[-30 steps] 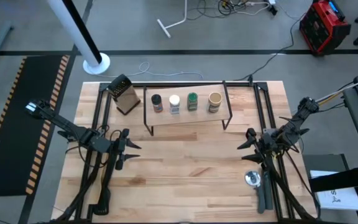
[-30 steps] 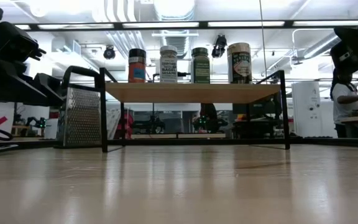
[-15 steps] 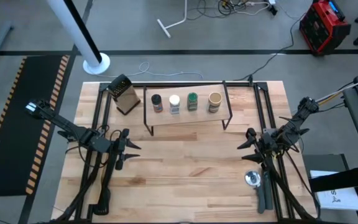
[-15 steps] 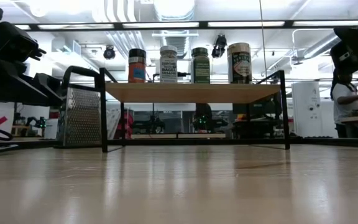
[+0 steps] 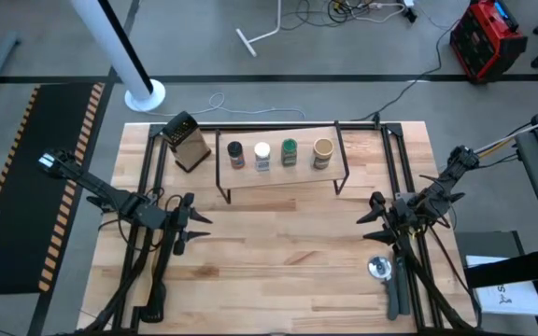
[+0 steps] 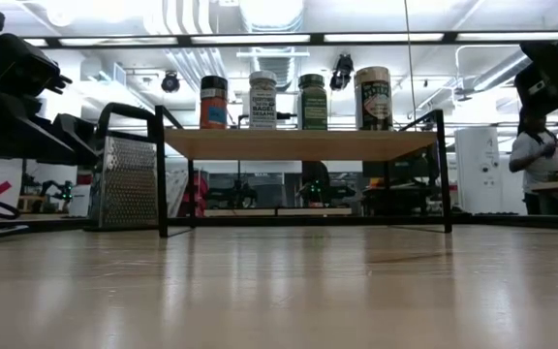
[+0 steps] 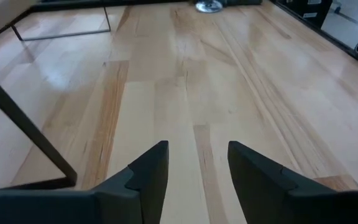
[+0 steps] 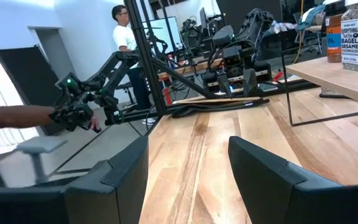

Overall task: Shelf spices
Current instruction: Remove the black seasoning bottle from the shelf

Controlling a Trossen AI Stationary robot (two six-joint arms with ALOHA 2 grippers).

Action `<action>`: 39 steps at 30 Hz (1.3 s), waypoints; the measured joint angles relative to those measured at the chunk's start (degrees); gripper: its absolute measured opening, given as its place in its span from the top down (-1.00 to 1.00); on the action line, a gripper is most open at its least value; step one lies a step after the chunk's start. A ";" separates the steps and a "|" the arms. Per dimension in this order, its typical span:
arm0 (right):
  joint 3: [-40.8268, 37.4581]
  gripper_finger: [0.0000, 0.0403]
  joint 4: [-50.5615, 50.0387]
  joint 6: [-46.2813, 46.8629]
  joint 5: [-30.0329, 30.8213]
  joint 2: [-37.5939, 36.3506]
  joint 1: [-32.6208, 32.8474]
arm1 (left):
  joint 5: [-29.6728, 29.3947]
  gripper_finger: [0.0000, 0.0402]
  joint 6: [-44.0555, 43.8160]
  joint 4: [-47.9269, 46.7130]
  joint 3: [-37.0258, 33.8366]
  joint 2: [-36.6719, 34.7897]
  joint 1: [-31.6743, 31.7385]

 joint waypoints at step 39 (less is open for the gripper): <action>0.00 0.01 16.88 3.22 11.47 8.44 -0.02 | -7.72 0.54 -0.39 -25.34 33.09 8.47 0.09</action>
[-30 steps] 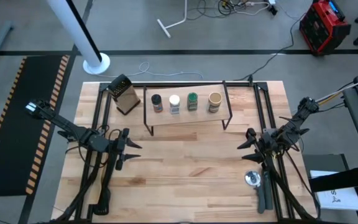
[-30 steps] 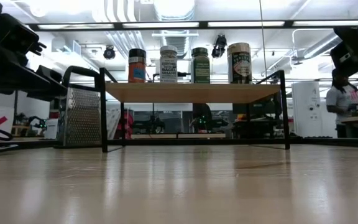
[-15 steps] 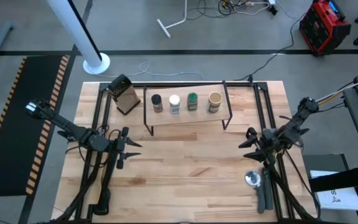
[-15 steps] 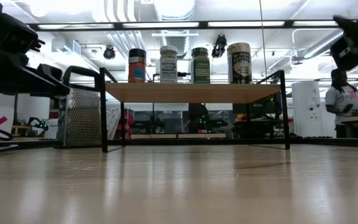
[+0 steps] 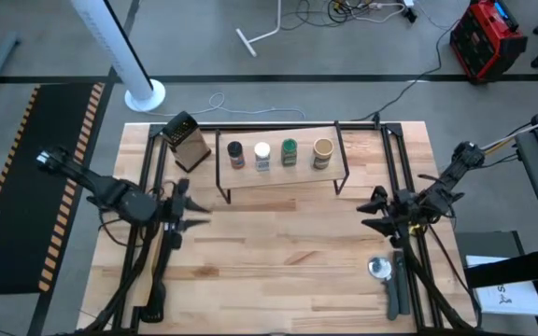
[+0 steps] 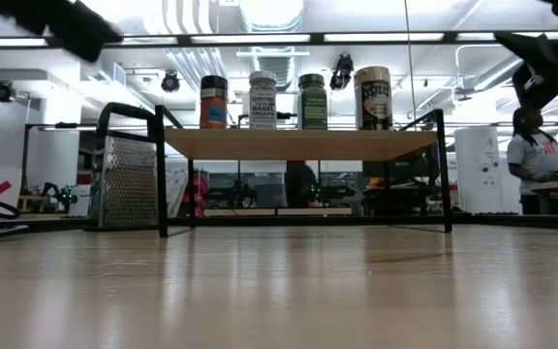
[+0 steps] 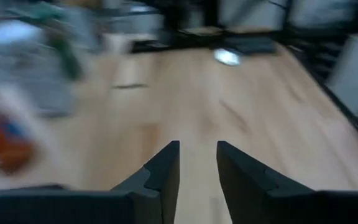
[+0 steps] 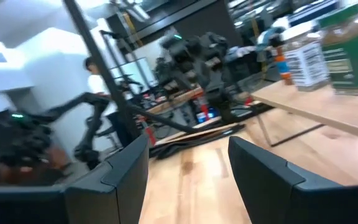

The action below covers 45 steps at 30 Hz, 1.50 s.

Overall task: Shelf spices
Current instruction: Remove the black seasoning bottle from the shelf

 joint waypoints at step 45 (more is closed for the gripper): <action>36.22 0.01 0.75 0.71 -1.20 57.34 -2.99 | 15.35 -0.86 5.75 -32.25 39.34 38.42 42.66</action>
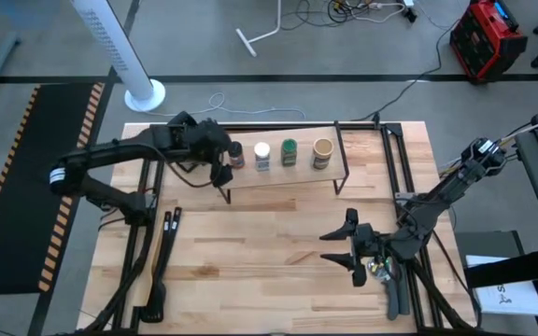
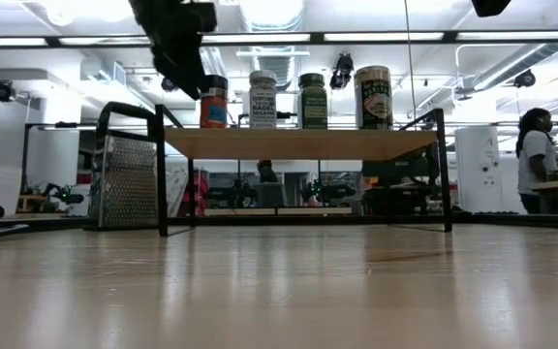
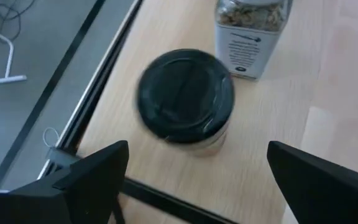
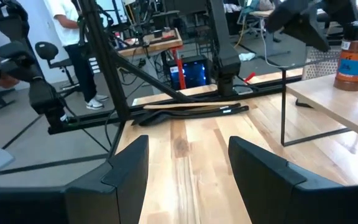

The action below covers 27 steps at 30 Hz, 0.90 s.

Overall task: Shelf spices
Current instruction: Remove the black seasoning bottle from the shelf

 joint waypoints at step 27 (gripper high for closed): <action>-0.02 0.01 -0.02 0.37 0.20 0.15 0.00 | -0.51 -0.50 4.63 6.63 0.00 8.02 1.87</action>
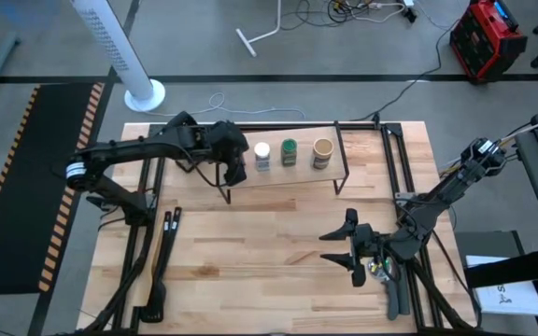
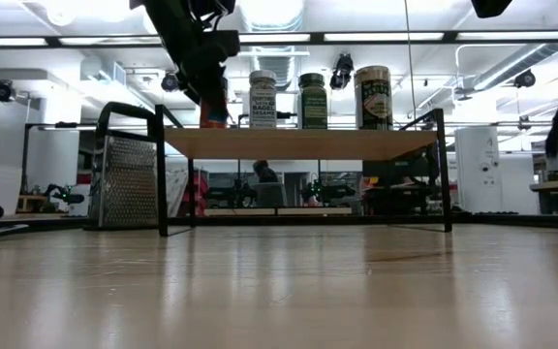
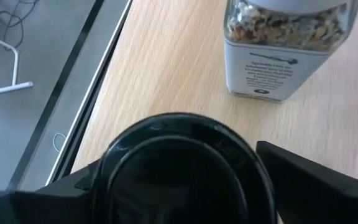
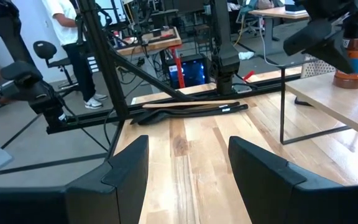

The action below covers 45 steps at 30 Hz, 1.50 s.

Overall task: Shelf spices
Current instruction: Remove the black seasoning bottle from the shelf

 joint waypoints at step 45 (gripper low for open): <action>-0.37 0.01 -1.25 1.64 0.68 0.02 0.00 | 9.32 0.18 -33.58 0.08 -14.79 -19.34 -35.00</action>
